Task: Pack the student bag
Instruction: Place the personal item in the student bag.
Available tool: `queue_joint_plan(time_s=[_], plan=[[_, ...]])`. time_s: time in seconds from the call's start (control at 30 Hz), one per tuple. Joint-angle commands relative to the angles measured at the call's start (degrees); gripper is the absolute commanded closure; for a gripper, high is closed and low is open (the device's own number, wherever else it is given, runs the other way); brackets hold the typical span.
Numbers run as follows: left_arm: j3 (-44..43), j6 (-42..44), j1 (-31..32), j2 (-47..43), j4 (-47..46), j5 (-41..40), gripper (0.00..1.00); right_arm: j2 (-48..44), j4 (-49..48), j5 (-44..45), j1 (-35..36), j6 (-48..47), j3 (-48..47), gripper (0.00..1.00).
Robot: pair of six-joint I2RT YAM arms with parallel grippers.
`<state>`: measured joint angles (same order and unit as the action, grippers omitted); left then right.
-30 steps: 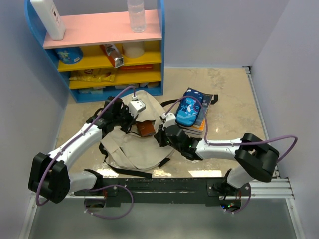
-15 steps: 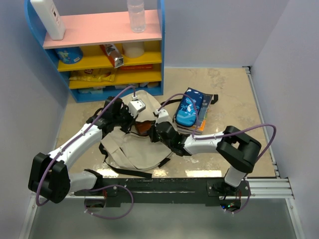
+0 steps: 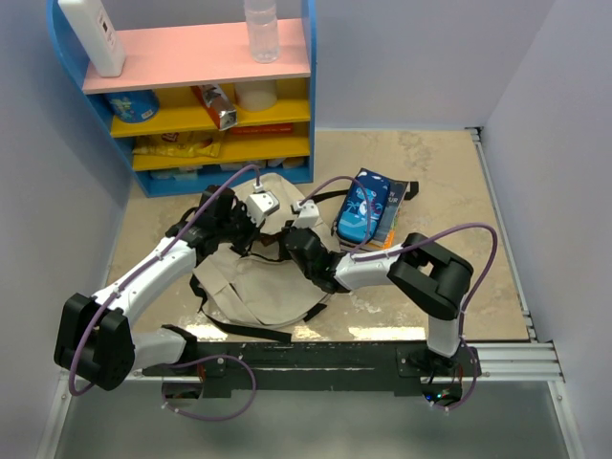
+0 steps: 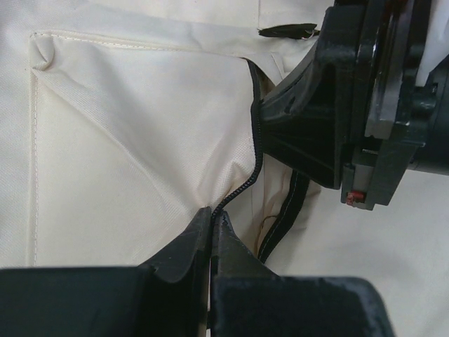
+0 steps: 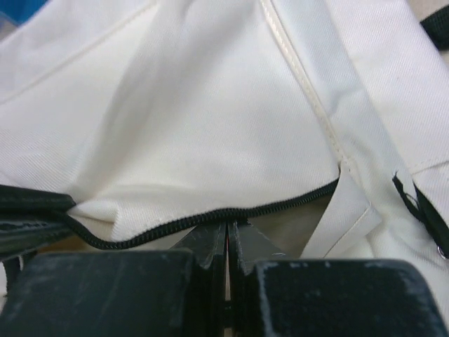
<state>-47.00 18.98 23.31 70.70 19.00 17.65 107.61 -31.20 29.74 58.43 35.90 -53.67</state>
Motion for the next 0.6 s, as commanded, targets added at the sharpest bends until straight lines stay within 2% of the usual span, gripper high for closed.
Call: queue_joint_plan(time_s=[0.0, 0.03, 0.1, 0.17, 0.2, 0.23, 0.37, 0.43, 0.47, 0.57], plan=[[-0.11, -0.44, 0.24, -0.56, -2.31, 3.35, 1.0, -2.4, -7.12, 3.4, -0.16, -2.23, -1.35, 1.0], [0.07, -0.52, 0.24, -0.47, -2.39, 3.44, 1.0, -3.02, -8.42, 2.79, -0.08, -3.11, -0.31, 0.98], [0.16, -0.7, 0.33, -0.12, -2.74, 3.88, 1.0, -5.55, -8.88, 1.12, -0.16, -3.99, 0.84, 0.85], [0.33, -0.7, 0.24, -0.03, -2.92, 4.06, 1.0, -8.28, -8.88, -0.02, -0.08, -4.08, 3.91, 0.8], [0.51, -0.61, 0.24, -0.03, -3.27, 4.06, 1.0, -11.08, -9.23, -0.64, 0.01, -4.0, 5.23, 0.7], [0.86, -0.35, 0.24, 0.14, -3.45, 4.06, 1.0, -12.5, -9.23, -1.25, 0.01, -3.91, 7.85, 0.66], [0.86, 0.26, 0.24, 1.55, -3.53, 4.76, 0.98, -19.97, -7.56, -3.37, 2.63, -4.52, 13.23, 0.62], [0.51, 0.53, 0.24, 2.77, -3.36, 5.2, 0.9, -22.17, -5.38, -1.79, 4.66, -6.36, 13.94, 0.62], [0.42, 0.79, 0.33, 3.04, -3.27, 5.9, 0.79, -22.53, -4.67, -1.0, 6.76, -6.89, 14.03, 0.61], [-0.28, 1.23, 0.24, 4.71, -2.31, 6.52, 0.6, -22.45, -2.38, 0.23, 9.14, -7.16, 14.03, 0.61]])
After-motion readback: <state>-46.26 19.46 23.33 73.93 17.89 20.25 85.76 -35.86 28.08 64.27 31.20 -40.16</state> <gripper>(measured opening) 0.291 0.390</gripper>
